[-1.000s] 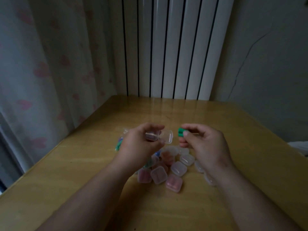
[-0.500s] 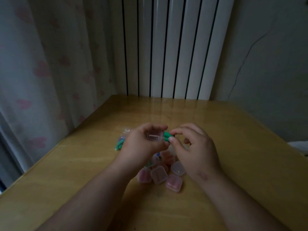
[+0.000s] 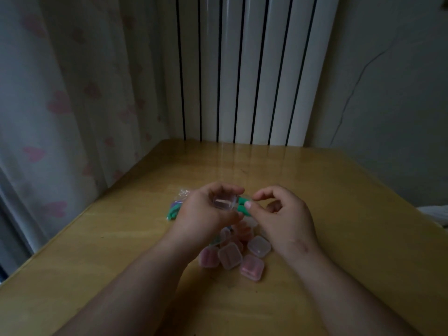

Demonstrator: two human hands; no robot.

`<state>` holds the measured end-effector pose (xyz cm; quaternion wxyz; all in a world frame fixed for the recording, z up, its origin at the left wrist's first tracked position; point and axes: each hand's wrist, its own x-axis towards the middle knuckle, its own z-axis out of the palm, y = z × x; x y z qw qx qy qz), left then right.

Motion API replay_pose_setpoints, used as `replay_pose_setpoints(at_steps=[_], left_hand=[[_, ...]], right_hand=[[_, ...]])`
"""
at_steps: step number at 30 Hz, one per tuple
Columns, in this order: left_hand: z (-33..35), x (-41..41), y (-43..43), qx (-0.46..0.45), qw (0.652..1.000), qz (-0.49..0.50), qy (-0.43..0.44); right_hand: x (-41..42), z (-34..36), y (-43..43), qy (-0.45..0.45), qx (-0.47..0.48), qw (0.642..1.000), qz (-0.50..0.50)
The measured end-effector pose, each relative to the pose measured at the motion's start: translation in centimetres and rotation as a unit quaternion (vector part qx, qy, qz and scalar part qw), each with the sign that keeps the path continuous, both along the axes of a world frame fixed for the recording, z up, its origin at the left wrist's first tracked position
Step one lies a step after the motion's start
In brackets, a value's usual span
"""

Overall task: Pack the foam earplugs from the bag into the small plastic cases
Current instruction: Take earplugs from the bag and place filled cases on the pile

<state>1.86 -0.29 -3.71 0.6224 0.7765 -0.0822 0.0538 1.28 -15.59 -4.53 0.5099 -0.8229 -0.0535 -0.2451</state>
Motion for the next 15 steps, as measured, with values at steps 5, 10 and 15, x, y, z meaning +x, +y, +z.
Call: replay_pose_setpoints(at_steps=[5, 10, 15], left_hand=[[0.55, -0.47, -0.09, 0.005, 1.000, -0.006, 0.003], [0.72, -0.68, -0.12, -0.007, 1.000, -0.001, 0.016], [0.75, -0.84, -0.03, 0.003, 1.000, -0.008, 0.006]], right_hand=[[-0.01, 0.20, -0.40, 0.025, 0.026, 0.999, 0.021], [-0.09, 0.46, -0.34, 0.032, 0.094, 0.995, 0.033], [-0.23, 0.61, 0.17, 0.093, 0.143, 0.982, 0.082]])
